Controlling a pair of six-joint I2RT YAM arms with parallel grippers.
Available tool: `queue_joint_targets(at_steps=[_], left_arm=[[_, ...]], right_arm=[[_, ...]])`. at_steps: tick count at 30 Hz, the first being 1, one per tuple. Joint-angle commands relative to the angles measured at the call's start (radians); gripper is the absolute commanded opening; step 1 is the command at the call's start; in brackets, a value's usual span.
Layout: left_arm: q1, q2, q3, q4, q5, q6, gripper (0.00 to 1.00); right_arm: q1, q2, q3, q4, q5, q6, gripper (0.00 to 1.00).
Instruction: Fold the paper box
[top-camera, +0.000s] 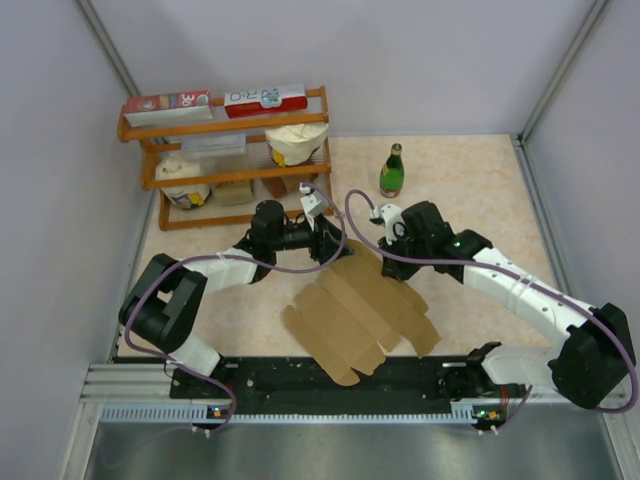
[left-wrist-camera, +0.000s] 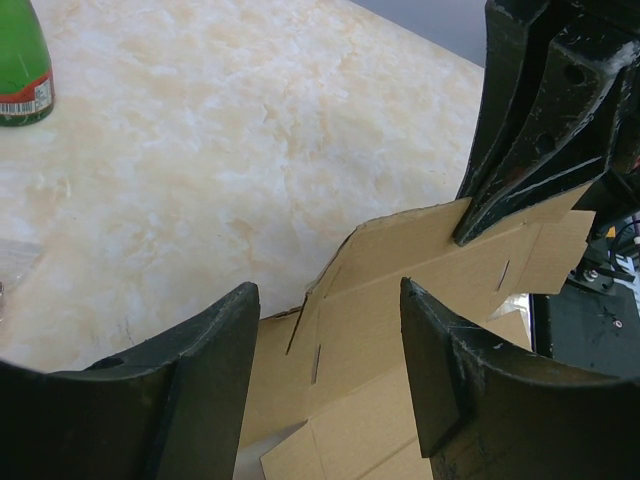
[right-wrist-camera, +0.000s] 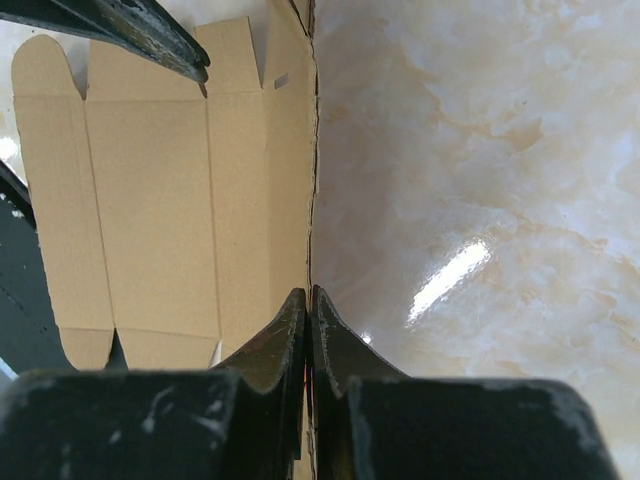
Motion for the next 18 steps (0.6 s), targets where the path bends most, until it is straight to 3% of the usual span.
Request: queue_joint_targets(at_steps=[1,18], left_arm=[[-0.002,-0.001,0.012,0.028,-0.003,0.026,0.63],[-0.007,-0.014,-0.005,0.018,-0.022,0.029,0.62]], right_arm=[[0.014,-0.031,0.001,0.032,-0.018,0.0,0.0],[0.014,-0.034,-0.036,0.04,-0.004,0.057,0.0]])
